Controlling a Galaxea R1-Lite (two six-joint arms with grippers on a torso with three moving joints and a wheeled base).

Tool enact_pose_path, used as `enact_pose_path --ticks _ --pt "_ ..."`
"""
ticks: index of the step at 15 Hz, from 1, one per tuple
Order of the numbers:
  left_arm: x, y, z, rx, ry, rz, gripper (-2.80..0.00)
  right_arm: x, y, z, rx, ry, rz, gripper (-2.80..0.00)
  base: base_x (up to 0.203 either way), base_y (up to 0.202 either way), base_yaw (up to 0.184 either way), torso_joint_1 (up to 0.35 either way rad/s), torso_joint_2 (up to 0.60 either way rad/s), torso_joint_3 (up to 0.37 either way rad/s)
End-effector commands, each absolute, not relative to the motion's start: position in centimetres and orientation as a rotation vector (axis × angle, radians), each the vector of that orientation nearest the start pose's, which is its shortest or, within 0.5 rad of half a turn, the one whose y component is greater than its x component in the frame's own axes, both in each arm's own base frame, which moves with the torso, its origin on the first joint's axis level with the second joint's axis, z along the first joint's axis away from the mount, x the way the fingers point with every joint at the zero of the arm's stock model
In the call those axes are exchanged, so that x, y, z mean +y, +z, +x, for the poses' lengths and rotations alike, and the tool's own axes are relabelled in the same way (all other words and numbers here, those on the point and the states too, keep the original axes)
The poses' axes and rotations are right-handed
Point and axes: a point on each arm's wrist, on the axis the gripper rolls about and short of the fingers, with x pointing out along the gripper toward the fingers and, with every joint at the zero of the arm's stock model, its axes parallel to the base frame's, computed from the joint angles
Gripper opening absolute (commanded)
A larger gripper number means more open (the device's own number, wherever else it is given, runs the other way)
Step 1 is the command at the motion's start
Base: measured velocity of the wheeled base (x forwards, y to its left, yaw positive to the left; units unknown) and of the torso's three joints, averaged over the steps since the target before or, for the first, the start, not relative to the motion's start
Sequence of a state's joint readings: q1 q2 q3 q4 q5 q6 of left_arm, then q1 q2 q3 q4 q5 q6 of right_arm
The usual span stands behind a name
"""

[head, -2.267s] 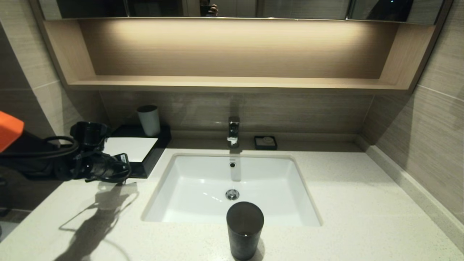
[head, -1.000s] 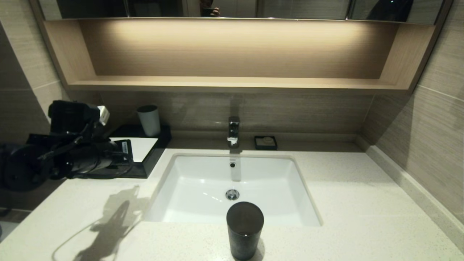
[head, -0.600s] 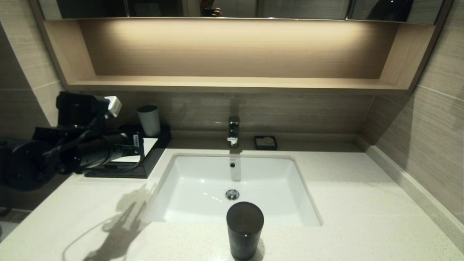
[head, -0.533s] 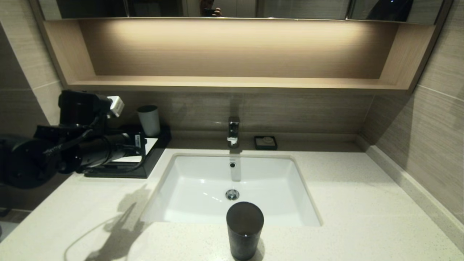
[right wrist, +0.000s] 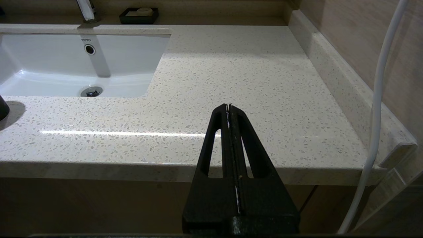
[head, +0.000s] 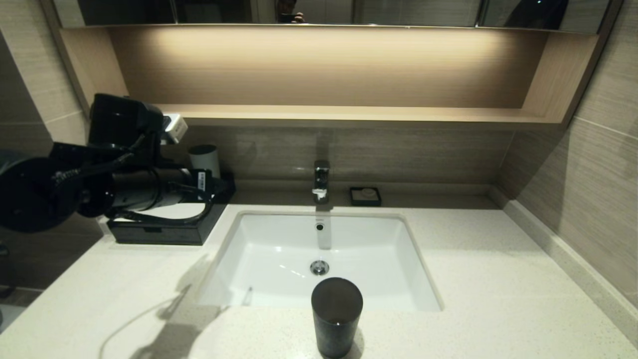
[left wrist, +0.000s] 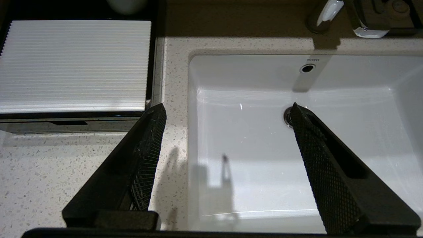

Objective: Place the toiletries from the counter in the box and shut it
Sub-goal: Pick up the cup

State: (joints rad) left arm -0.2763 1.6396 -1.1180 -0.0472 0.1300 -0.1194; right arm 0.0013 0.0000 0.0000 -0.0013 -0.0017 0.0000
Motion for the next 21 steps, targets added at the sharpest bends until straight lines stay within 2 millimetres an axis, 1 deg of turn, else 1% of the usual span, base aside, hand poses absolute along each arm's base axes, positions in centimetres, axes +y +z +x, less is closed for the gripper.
enact_pose_path --ticks 1,3,5,6,8,10,12,15,16,18,21 --pt "-8.6 23.5 28.6 0.468 -0.142 -0.014 0.00 0.0 7.5 -2.3 0.000 0.000 0.000 -2.80 0.000 0.000 0.000 0.000 0.00 0.000" --pt "-8.9 23.3 28.5 0.477 -0.193 -0.009 0.00 0.0 7.5 -2.3 0.000 0.000 0.000 -2.80 0.000 0.000 0.000 0.000 0.00 0.000" --pt "-9.0 23.3 28.1 0.491 -0.322 -0.029 0.00 0.0 7.5 -2.3 0.000 0.000 0.000 -2.80 0.000 0.000 0.000 0.000 0.00 0.000" --pt "-8.9 23.3 27.7 0.493 -0.397 -0.049 0.00 0.0 7.6 -2.3 -0.001 0.000 0.000 -2.80 0.000 0.000 0.000 0.000 0.00 0.000" --pt "-7.6 23.2 27.2 0.502 -0.524 -0.094 0.00 0.0 7.5 -2.3 -0.001 0.000 0.000 -2.80 0.000 0.000 0.000 0.000 0.00 0.000" --pt "-5.9 21.9 27.2 0.507 -0.576 -0.075 0.00 0.0 7.5 -2.3 0.000 0.000 0.000 -2.80 0.000 0.000 0.000 0.000 0.00 0.000" --pt "-4.8 20.6 27.2 0.473 -0.596 -0.027 0.00 0.0 7.5 -2.3 0.000 0.000 0.000 -2.80 0.000 0.000 0.000 0.000 0.00 0.000" --pt "-3.3 18.4 26.6 0.440 -0.668 0.037 0.00 0.0 7.5 -2.3 0.000 -0.001 0.000 -2.80 0.000 0.000 0.000 0.000 0.00 0.000" --pt "-3.0 17.6 26.2 0.429 -0.703 0.062 0.00 0.0 7.5 -2.3 -0.001 0.000 0.000 -2.80 0.000 0.000 0.000 0.000 0.00 0.000" --pt "-2.4 16.7 25.4 0.382 -0.769 0.097 0.00 0.0 7.5 -2.3 0.000 0.000 0.000 -2.80 0.000 0.000 0.000 0.000 0.00 0.000" --pt "-2.4 15.7 24.2 0.326 -0.841 0.122 0.00 0.0 7.5 -2.3 0.000 0.000 0.000 -2.80 0.000 0.000 0.000 0.000 0.00 0.000"
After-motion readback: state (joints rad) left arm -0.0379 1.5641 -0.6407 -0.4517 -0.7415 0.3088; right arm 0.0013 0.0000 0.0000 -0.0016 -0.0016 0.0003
